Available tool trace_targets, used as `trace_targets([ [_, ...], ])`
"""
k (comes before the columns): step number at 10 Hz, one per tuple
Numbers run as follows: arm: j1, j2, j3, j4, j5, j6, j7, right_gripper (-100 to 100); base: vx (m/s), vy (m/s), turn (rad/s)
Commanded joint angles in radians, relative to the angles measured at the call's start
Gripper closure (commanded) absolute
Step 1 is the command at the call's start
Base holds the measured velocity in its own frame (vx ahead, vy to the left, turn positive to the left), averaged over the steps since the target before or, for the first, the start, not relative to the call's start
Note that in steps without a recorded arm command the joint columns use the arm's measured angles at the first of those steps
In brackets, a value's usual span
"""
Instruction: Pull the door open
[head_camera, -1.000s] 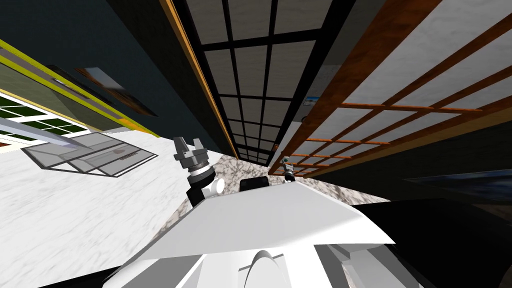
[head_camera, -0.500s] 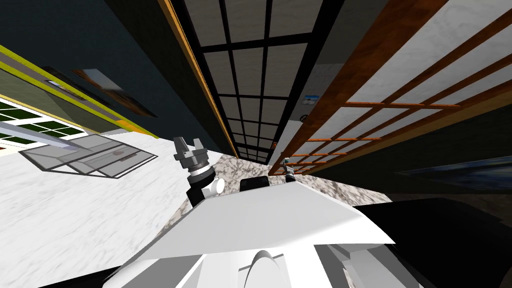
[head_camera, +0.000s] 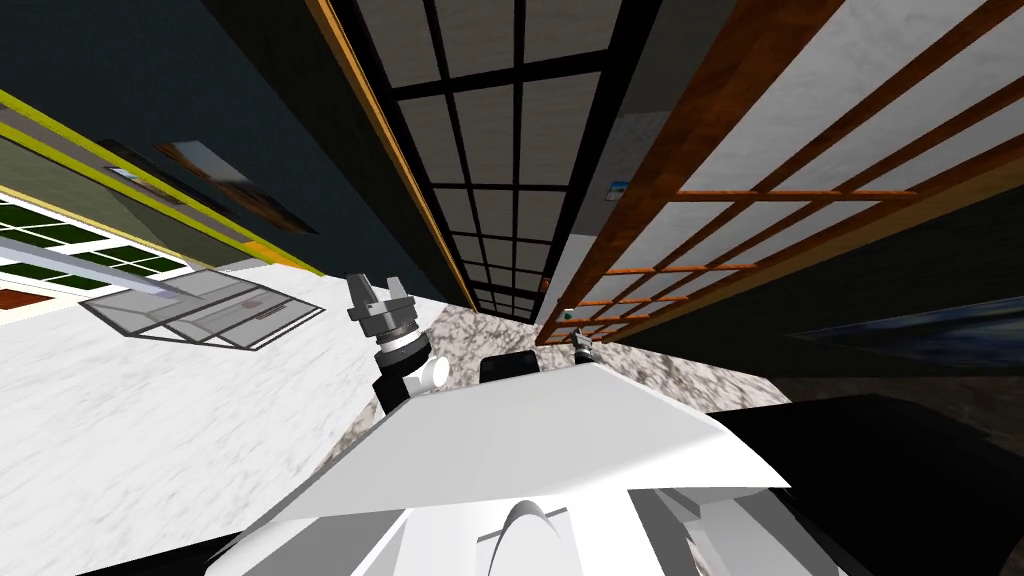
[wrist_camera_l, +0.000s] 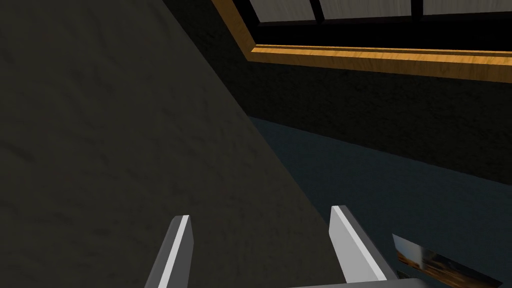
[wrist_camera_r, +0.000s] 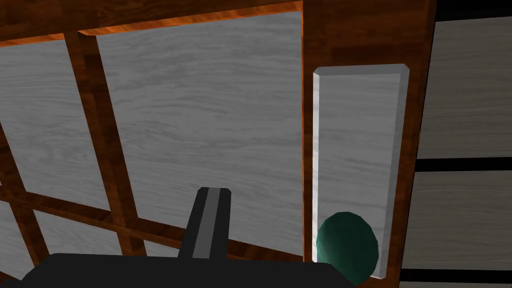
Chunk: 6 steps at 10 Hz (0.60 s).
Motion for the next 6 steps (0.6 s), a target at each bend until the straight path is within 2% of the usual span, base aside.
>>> trace_targets([
  [1, 0.000, -0.017, 0.032, -0.027, 0.024, -0.016, 0.012, -100, -0.233, -0.069, 0.194],
  [6, -0.008, -0.069, 0.117, -0.080, 0.086, -0.060, 0.029, -100, -0.214, -0.029, 0.150],
])
